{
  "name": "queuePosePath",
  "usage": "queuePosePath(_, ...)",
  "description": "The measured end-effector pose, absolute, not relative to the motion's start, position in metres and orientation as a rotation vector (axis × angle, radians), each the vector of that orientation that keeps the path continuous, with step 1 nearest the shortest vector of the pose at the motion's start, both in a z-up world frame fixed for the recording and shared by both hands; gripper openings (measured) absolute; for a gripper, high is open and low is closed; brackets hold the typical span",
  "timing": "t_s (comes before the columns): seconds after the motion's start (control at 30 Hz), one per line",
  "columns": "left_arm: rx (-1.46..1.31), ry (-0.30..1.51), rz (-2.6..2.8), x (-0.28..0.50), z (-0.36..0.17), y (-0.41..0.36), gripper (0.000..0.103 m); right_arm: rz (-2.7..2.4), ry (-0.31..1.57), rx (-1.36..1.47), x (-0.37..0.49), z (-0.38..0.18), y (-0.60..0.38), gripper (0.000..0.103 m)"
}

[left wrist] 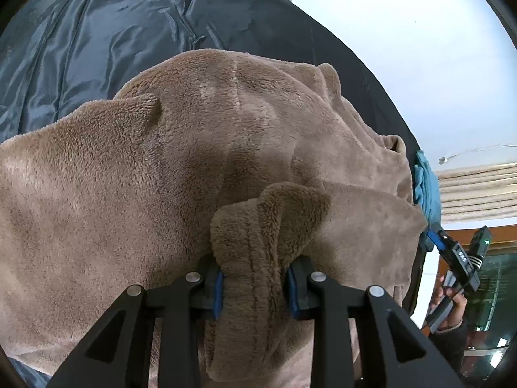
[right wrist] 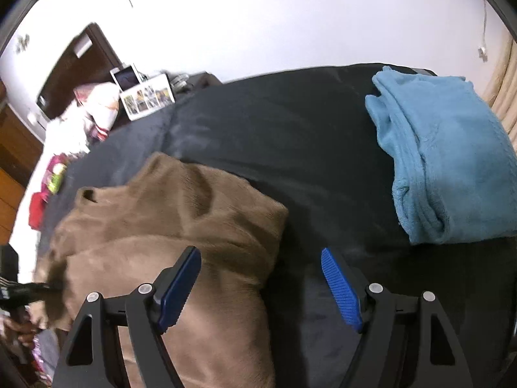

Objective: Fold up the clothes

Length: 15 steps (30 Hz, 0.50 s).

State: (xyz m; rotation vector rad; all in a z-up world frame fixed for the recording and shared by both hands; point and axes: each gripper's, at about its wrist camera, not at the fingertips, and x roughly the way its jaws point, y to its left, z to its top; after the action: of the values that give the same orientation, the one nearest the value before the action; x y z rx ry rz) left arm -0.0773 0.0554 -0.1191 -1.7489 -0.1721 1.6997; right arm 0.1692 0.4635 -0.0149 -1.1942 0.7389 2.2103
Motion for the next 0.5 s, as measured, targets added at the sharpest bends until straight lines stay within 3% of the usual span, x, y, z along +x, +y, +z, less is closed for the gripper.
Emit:
queuePosePath(0.1,-1.745,-0.174,1.698,-0.077,-0.119,0.055,0.033,2.212,0.767,-1.134,0.183,0.000,0.468,0.078)
queuePosePath(0.2,-1.743,-0.174,1.695,-0.078,-0.120,0.054,0.033,2.136,0.648,-1.163,0.181,0.000,0.473,0.078)
queuePosePath(0.5,-1.738,-0.179,1.686,-0.080,-0.124,0.060,0.033,2.037,0.543,-1.444,0.120,-0.071,0.472,0.078)
